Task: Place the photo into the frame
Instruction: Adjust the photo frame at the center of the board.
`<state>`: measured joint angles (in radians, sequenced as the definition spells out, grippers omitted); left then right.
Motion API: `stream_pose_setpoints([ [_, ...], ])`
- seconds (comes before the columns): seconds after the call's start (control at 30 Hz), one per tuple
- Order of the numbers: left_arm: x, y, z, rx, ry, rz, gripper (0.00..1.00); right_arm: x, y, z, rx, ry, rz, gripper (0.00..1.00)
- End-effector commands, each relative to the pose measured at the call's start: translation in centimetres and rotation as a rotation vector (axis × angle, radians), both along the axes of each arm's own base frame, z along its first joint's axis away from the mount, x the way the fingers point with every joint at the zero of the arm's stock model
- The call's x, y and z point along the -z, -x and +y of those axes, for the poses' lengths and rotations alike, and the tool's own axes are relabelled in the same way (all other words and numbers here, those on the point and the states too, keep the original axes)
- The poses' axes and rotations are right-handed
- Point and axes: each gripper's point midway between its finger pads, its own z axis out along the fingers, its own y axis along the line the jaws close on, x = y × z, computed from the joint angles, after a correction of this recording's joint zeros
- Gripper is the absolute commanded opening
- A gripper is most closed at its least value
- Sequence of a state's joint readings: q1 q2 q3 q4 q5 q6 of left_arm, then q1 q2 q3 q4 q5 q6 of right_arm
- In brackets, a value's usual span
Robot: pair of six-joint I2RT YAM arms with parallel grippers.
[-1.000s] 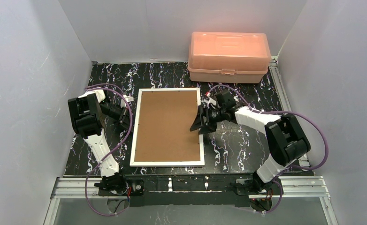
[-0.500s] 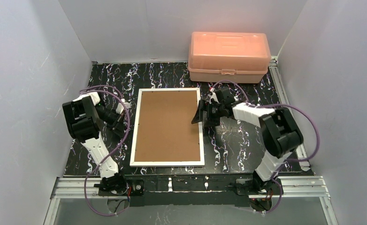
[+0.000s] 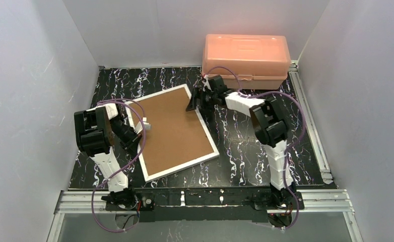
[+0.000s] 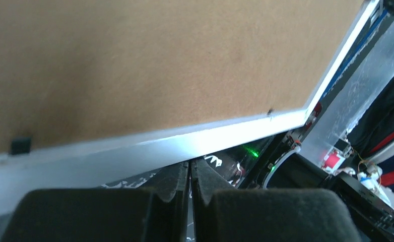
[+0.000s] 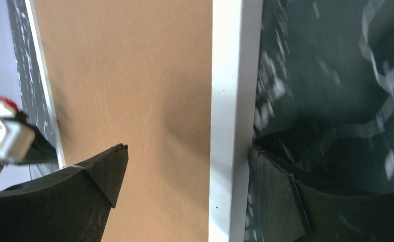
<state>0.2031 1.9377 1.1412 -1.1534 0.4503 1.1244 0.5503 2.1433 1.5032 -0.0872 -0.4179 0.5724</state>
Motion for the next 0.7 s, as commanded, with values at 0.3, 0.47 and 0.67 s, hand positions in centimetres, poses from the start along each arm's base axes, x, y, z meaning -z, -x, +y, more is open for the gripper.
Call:
stream_pose_setpoints([
  [0.3,-3.1,-0.8,-2.9,0.053,0.117,0.002,0.04,-7.0,-3.3,8.8,-0.165,0.003,-0.239,0.99],
  [0.47,-8.0,-2.6,-3.1,0.031,0.191,0.037,0.13,-10.3,-1.9,4.0,-0.127,0.076,-0.305,0.99],
  [0.67,-8.9,-14.4,0.4,-0.242,0.023,-0.242,0.12,-9.8,4.6,-1.5,-0.103,0.083,-0.213,0.97],
])
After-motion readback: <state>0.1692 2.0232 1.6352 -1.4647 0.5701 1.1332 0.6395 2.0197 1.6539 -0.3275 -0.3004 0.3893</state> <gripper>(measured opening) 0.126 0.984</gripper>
